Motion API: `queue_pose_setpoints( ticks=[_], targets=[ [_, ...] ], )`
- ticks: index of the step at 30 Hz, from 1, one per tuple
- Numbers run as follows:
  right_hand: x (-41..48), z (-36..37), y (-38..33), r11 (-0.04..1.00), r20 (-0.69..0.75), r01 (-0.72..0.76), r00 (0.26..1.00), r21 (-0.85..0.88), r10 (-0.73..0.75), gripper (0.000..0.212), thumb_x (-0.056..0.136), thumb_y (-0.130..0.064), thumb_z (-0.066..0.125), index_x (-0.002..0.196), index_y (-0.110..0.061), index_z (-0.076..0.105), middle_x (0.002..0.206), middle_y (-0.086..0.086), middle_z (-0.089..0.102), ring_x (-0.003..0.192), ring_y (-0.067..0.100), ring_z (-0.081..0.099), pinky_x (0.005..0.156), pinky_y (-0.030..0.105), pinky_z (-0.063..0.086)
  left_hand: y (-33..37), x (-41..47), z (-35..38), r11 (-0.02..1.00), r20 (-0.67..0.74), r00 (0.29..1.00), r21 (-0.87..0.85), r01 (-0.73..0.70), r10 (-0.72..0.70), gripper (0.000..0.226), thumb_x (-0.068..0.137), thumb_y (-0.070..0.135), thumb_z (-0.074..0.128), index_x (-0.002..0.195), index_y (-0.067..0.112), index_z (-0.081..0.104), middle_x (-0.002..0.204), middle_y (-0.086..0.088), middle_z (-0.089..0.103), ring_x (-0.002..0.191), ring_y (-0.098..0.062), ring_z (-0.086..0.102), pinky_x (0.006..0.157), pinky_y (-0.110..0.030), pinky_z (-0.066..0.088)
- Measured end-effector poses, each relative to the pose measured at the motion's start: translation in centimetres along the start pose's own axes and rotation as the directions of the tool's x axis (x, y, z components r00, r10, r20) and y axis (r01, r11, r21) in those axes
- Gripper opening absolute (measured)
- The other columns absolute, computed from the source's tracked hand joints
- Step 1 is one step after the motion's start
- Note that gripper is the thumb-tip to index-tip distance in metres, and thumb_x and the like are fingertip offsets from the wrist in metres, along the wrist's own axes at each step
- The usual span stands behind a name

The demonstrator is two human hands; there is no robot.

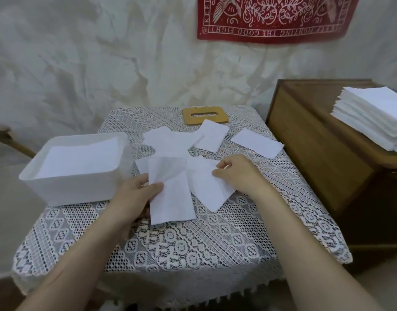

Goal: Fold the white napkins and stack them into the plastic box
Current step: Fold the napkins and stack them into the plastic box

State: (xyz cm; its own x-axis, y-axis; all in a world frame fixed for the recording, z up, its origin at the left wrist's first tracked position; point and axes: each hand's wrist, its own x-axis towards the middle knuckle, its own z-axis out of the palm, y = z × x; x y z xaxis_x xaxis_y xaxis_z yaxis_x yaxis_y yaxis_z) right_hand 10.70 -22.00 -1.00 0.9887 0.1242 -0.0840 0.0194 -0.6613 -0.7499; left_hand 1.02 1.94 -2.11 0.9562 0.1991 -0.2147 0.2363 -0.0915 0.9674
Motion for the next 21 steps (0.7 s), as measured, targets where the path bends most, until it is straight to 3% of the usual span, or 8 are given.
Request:
queue_pose_setpoints(
  ticks=[4,7,10,12,14,16,18,21],
  targets=[
    [-0.4,-1.1,-0.1,0.980,-0.034,-0.009,0.999,0.200,0.016,0.011,0.091,-0.023,0.070,0.083,-0.019,0.064,0.094,-0.001,0.066,0.080,0.018,0.059,0.061,0.028,0.039,0.0,0.2,-0.1,0.999,-0.008,1.000,-0.039,-0.009,0.009,0.017,0.102,0.018,0.062,0.116,0.014,0.071,0.093,-0.003,0.081,0.077,-0.018,0.077,0.056,-0.027,0.056],
    [-1.2,-1.6,0.5,0.998,0.147,-0.052,0.988,0.029,0.047,0.019,0.090,-0.026,0.071,0.079,-0.016,0.061,0.074,-0.001,0.057,0.063,0.017,0.050,0.059,0.028,0.034,0.0,0.1,-0.1,0.999,-0.018,1.000,-0.051,-0.015,0.014,0.019,0.102,0.018,0.061,0.117,0.014,0.072,0.098,-0.004,0.081,0.082,-0.020,0.078,0.058,-0.028,0.057],
    [-1.4,-0.8,0.3,0.996,0.072,-0.018,0.997,-0.086,0.024,0.041,0.091,-0.045,0.069,0.079,-0.007,0.060,0.067,0.001,0.050,0.061,0.019,0.046,0.059,0.031,0.028,0.1,0.0,0.1,0.998,-0.031,0.999,-0.064,-0.021,0.019,0.017,0.103,0.018,0.060,0.114,0.015,0.073,0.097,-0.003,0.081,0.080,-0.017,0.078,0.056,-0.025,0.057],
    [-1.4,0.0,-0.3,0.989,0.006,0.018,1.000,-0.150,-0.018,0.035,0.093,-0.046,0.068,0.083,-0.013,0.063,0.076,-0.003,0.057,0.073,0.020,0.053,0.059,0.030,0.032,0.1,-0.1,0.2,0.997,-0.035,0.999,-0.079,-0.020,0.017,0.017,0.104,0.018,0.059,0.111,0.015,0.074,0.096,-0.002,0.081,0.077,-0.015,0.077,0.054,-0.023,0.055],
    [-1.6,0.2,-0.6,0.989,0.032,0.042,0.999,-0.142,-0.038,0.018,0.094,-0.039,0.069,0.092,-0.022,0.064,0.086,-0.007,0.061,0.081,0.017,0.057,0.065,0.029,0.037,0.3,-0.2,0.5,0.995,-0.046,0.999,-0.100,-0.021,0.016,0.017,0.105,0.019,0.058,0.108,0.015,0.074,0.091,-0.001,0.081,0.073,-0.013,0.076,0.052,-0.022,0.054],
    [-1.9,-0.1,-0.8,0.996,0.059,0.085,0.995,-0.035,-0.083,0.015,0.096,-0.031,0.068,0.087,-0.020,0.062,0.072,-0.006,0.063,0.062,0.010,0.056,0.060,0.028,0.037,0.5,-0.4,0.7,0.992,-0.054,0.998,-0.127,-0.016,0.009,0.018,0.105,0.020,0.057,0.104,0.013,0.073,0.086,0.000,0.080,0.071,-0.013,0.075,0.052,-0.024,0.054],
    [-2.3,-0.9,-1.1,0.975,-0.003,0.122,0.992,0.183,-0.123,0.021,0.098,-0.021,0.065,0.078,-0.016,0.061,0.057,-0.002,0.063,0.045,0.007,0.050,0.051,0.025,0.038,0.6,-0.4,0.9,0.986,-0.052,0.999,-0.165,-0.003,-0.006,0.018,0.106,0.021,0.057,0.106,0.013,0.073,0.091,-0.003,0.080,0.078,-0.017,0.076,0.062,-0.032,0.058],
    [-3.0,-2.5,-1.5,0.870,-0.083,0.125,0.992,0.477,-0.097,0.022,0.100,-0.016,0.063,0.078,-0.015,0.063,0.052,-0.004,0.054,0.047,0.010,0.045,0.044,0.020,0.035,0.7,-0.1,1.3,0.975,-0.040,0.999,-0.223,0.004,-0.014,0.019,0.107,0.022,0.055,0.111,0.015,0.072,0.094,0.001,0.081,0.084,-0.017,0.076,0.076,-0.038,0.060]
  ],
)
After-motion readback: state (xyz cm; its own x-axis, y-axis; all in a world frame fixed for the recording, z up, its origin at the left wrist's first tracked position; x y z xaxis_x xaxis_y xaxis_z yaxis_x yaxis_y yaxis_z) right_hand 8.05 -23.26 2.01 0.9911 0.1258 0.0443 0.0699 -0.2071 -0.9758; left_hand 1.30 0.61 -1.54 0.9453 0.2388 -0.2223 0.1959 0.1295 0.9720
